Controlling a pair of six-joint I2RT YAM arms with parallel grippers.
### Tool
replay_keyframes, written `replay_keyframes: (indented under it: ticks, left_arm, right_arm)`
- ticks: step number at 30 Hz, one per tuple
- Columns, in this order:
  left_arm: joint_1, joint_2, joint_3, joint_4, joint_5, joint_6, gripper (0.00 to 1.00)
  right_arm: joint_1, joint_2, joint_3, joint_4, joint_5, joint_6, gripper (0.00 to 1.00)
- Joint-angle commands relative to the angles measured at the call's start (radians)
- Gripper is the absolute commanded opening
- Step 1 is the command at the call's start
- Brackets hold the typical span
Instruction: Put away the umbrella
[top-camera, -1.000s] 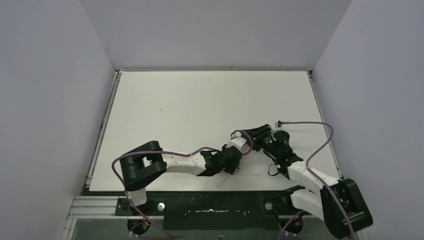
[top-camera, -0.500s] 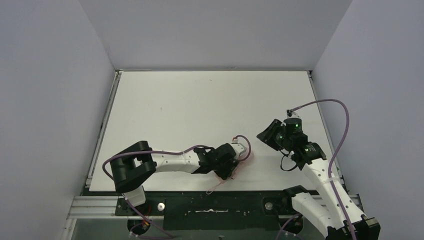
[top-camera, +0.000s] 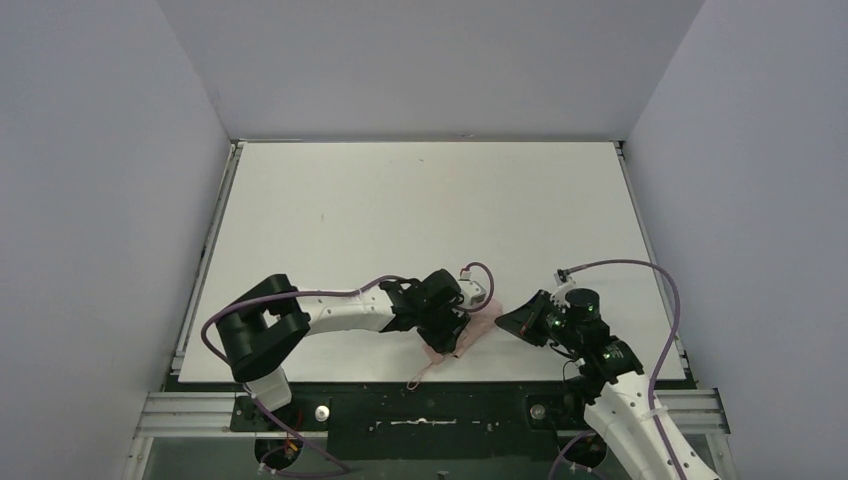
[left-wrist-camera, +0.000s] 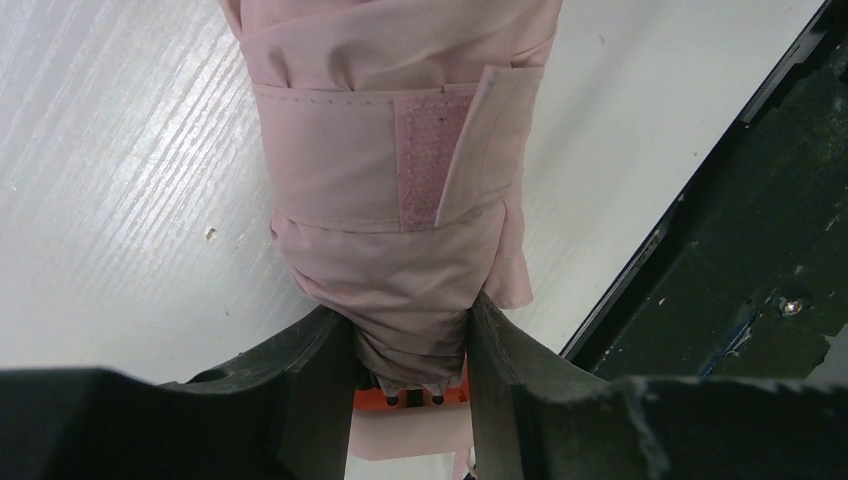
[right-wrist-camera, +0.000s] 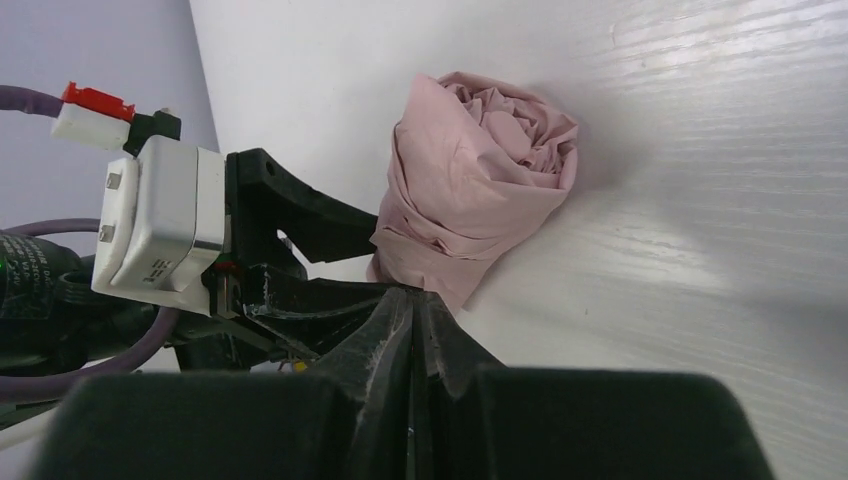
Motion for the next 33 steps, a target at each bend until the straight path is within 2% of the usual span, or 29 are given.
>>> replay_keyframes:
  ticks: [1,7,10,13,20,33]
  left_arm:
    - [0.004,0.041,0.009,-0.132,0.056,0.016,0.00]
    - [0.006,0.050,0.016,-0.133,0.062,0.011,0.00]
    - [0.007,0.051,0.015,-0.134,0.064,0.010,0.00]
    - [0.008,0.050,0.012,-0.132,0.065,0.008,0.00]
    - [0.007,0.048,0.007,-0.130,0.068,0.007,0.00]
    - [0.008,0.055,0.012,-0.132,0.075,0.011,0.00]
  right_arm:
    - [0.053,-0.004,-0.046,0.265,-0.015,0.155,0.00]
    - [0.237,0.158,-0.079,0.494,0.069,0.193,0.00]
    - [0.291,0.243,-0.083,0.578,0.113,0.198,0.00]
    - [0.305,0.300,-0.092,0.646,0.148,0.210,0.00]
    - [0.305,0.351,-0.100,0.652,0.251,0.216,0.00]
    - [0.314,0.481,-0.128,0.689,0.290,0.183,0.00]
